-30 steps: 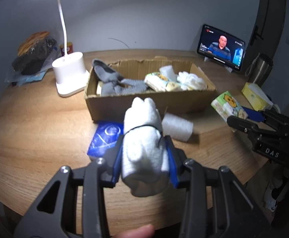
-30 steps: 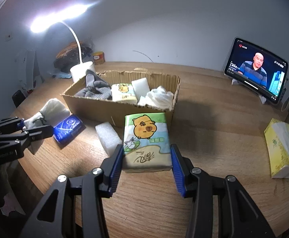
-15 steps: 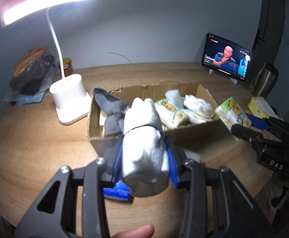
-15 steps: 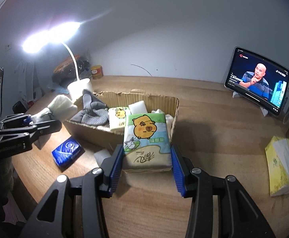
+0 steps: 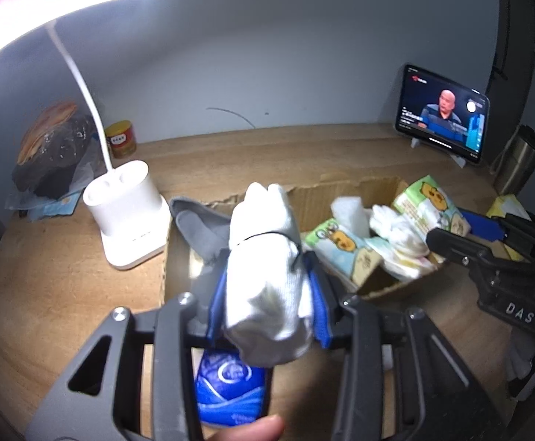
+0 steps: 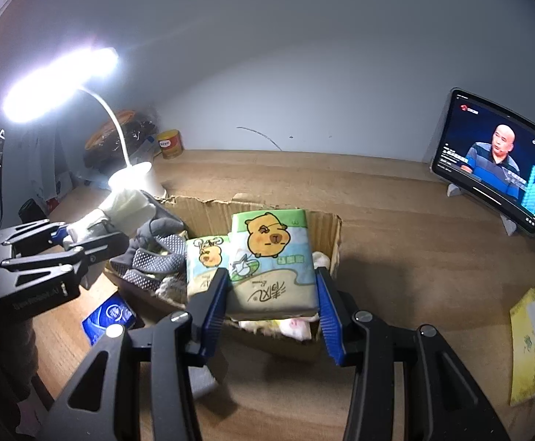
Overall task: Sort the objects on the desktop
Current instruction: 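Lower the white sock into the box with the left gripper while the right lowers the tissue pack in, then open both grippers and withdraw them from the box toward the table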
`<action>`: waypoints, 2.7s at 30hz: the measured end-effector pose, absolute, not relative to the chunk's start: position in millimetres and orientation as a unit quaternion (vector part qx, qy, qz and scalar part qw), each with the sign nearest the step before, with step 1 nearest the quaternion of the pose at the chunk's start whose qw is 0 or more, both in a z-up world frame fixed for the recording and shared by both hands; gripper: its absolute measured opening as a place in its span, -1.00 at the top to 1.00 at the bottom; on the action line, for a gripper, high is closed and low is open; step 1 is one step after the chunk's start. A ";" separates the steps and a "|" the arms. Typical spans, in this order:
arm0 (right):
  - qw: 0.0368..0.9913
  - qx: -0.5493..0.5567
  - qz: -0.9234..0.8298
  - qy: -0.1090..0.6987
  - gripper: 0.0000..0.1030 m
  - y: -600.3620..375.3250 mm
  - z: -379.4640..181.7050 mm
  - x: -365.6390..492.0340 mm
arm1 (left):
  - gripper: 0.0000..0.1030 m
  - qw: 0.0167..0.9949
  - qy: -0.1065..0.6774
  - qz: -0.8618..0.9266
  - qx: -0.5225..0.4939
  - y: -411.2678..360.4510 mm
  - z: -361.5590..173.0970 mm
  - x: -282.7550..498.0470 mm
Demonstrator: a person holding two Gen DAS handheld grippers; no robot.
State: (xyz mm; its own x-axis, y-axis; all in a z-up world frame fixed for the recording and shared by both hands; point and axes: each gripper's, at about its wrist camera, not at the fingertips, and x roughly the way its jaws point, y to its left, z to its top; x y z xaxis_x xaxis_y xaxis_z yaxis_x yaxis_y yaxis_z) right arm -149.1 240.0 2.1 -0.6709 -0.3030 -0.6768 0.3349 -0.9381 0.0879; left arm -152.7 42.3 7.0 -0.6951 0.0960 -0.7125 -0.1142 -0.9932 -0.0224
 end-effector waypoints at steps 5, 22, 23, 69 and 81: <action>0.179 0.374 -0.910 0.022 -1.00 230.7 -2.9 -160.3 | 0.22 0.054 0.014 0.919 -0.391 40.9 -1.7 -166.5; 0.182 0.405 -0.896 0.019 -1.00 213.9 -23.8 -178.0 | 0.20 0.062 0.010 0.905 -0.420 40.2 -30.6 -192.7; 0.183 0.405 -0.896 0.021 -1.00 213.9 -23.7 -178.2 | 0.20 0.062 0.009 0.905 -0.420 40.2 -29.9 -191.8; 0.141 0.359 -0.922 0.040 -1.00 223.4 -7.6 -111.6 | -0.51 0.021 0.008 0.911 -0.411 -19.8 -23.4 -81.7; 0.152 0.365 -0.917 0.053 -1.00 219.0 -10.1 -80.2 | -0.52 0.033 0.013 0.905 -0.425 -15.5 -35.2 -57.4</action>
State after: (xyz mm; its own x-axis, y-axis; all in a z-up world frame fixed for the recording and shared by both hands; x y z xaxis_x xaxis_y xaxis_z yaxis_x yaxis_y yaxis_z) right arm -80.2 219.0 -10.1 -0.6877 -0.2399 -0.6853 0.3171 -0.9483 0.0137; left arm -57.4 -15.5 -35.2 -0.6373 0.0489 -0.7691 -0.0704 -0.9975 -0.0050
